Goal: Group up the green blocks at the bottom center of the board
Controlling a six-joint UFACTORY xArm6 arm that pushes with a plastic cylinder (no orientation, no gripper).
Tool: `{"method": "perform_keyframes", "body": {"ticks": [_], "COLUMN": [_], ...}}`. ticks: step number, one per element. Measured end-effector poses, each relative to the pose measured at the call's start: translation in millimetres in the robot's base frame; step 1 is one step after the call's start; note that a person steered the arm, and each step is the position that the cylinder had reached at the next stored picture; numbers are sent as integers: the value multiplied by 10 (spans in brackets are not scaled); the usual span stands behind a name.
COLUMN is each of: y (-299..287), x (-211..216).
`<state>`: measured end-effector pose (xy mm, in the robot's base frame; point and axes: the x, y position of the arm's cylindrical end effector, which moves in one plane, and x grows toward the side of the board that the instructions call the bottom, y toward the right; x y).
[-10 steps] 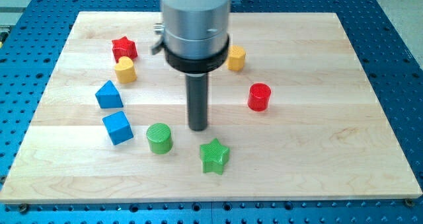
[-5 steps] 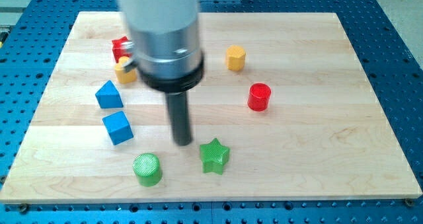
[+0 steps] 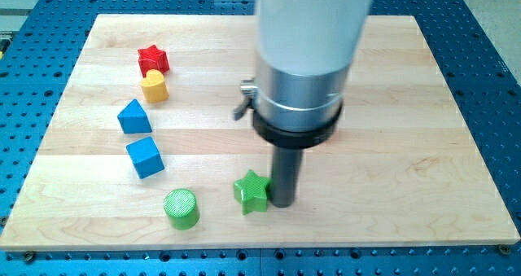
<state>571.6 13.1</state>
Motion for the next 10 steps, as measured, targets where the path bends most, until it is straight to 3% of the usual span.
{"method": "perform_keyframes", "body": {"ticks": [1,2,3,5,8,9,10], "y": [-178,-97,-549,-930,-1671,-1543,-1289], "x": [-44,-499,-608,-154,39,451,459]}}
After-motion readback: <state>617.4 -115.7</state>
